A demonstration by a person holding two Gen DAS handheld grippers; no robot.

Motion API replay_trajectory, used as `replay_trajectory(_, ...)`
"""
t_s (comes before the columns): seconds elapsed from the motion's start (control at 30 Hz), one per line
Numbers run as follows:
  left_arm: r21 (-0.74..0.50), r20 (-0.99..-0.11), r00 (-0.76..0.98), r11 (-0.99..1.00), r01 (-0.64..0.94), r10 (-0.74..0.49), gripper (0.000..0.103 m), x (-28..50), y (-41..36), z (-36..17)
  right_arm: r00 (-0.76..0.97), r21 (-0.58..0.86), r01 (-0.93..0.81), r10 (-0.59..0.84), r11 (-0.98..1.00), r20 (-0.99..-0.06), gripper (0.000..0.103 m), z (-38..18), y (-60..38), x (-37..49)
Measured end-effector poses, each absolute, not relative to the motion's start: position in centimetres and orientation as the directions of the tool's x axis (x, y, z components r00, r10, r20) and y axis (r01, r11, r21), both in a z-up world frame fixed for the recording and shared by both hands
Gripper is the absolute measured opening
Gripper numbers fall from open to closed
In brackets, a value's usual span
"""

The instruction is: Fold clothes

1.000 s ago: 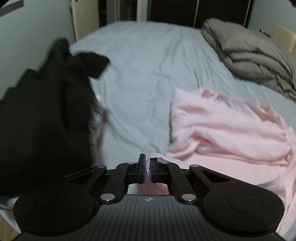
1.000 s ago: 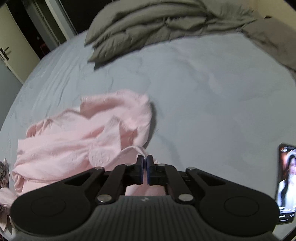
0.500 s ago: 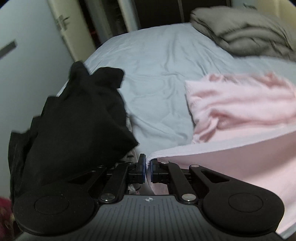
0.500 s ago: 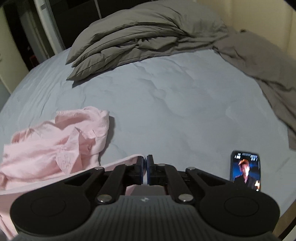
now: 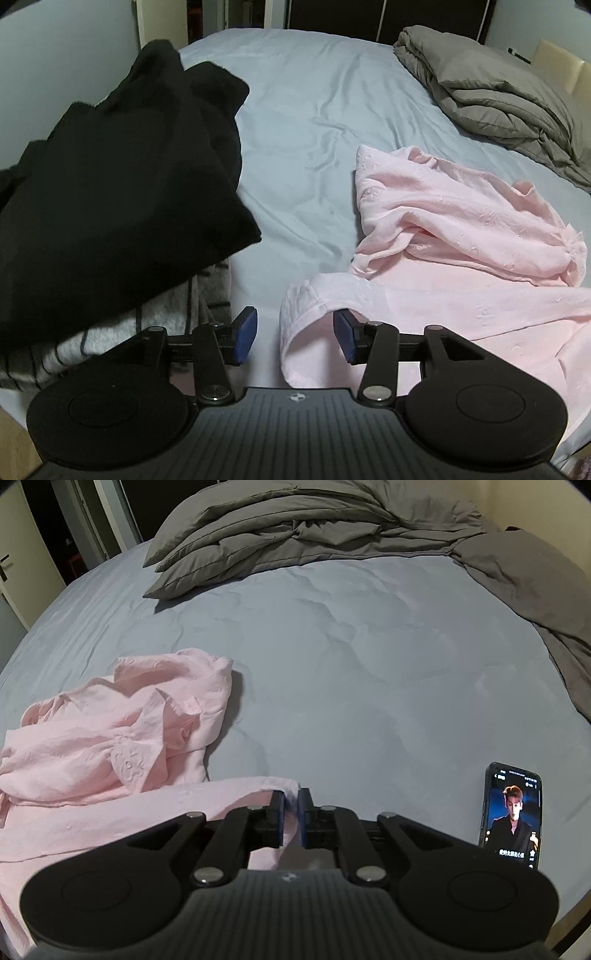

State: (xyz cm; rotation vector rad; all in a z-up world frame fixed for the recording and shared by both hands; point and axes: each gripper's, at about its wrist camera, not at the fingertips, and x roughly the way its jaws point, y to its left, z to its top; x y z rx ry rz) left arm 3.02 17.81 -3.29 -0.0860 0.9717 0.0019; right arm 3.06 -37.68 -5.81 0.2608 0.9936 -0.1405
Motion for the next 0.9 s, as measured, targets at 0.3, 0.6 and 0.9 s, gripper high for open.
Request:
replay_trajectory(0.3,-0.097,-0.861,0.507,0.992,-0.084,-0.042,0.045,2.5,18.3,-5.1,0.539,0.181,0.239,0.025,0.954,-0.842,0.050,-5.7,-37.7,2.1)
replay_trajectory(0.6,-0.170,-0.876,0.477,0.972,-0.160,-0.075,0.045,2.3,19.5,-6.3,0.519,0.301,0.286,0.117,0.910,-0.847,0.050,-6.5,-38.5,1.2)
replay_trajectory(0.9,-0.169,-0.851,0.520,0.975,-0.143,-0.071,0.007,2.3,19.0,-5.3,0.527,0.329,0.306,0.129,0.893,-0.840,0.008,-7.9,-38.5,1.2)
